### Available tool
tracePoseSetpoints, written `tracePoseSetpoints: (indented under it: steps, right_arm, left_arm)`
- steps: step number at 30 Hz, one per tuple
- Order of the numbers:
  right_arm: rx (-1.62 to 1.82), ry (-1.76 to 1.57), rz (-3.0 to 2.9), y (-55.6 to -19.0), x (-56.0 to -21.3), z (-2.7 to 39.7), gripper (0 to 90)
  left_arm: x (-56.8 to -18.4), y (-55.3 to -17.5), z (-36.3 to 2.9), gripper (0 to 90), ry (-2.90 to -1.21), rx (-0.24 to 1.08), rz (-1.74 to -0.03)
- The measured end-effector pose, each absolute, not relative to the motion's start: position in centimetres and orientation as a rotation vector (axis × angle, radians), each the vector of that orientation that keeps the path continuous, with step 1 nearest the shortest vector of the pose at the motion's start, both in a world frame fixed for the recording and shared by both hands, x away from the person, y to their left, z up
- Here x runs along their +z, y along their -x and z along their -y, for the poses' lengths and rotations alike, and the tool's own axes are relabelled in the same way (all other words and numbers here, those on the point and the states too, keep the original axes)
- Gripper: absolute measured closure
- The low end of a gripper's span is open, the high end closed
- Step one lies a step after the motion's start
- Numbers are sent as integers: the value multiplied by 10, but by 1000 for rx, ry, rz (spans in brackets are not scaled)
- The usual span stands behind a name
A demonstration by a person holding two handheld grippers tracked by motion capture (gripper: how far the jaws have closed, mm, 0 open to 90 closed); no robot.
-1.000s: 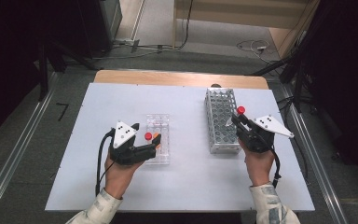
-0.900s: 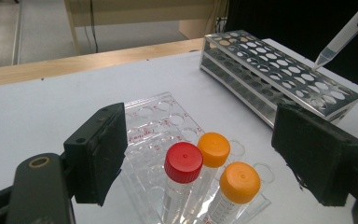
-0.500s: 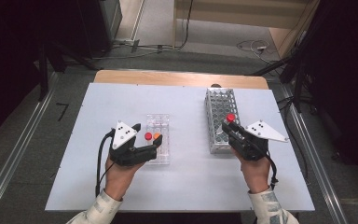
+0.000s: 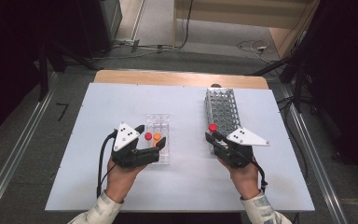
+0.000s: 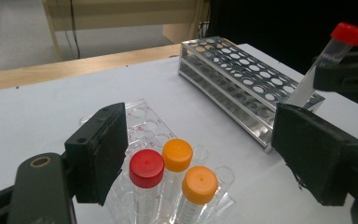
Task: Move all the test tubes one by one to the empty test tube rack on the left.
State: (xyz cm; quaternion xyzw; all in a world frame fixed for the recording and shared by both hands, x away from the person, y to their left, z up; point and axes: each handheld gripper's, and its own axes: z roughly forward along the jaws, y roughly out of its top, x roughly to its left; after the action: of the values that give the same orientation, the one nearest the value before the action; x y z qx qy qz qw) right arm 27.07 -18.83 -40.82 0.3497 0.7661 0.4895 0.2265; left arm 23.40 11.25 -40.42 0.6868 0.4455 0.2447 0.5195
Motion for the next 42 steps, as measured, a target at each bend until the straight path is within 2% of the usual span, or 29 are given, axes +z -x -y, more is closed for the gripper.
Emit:
tracePoseSetpoints:
  steps: [23,26,33,42]
  right_arm:
    - [1335,-804,-2323,-248,-425,143,718]
    - [1334,-774,-2353,-243,-429,135,718]
    - [1353,-723,-2389,-234,-430,125,718]
    - [1386,-711,-2399,-231,-428,122,718]
  left_arm:
    - [-402,-222,-89,235,-1702,519,-957]
    - [-402,-217,-82,293,-1724,508,-910]
    - [-405,-211,-73,523,-1761,496,-829]
    - [-408,-209,-66,634,-1798,491,-798]
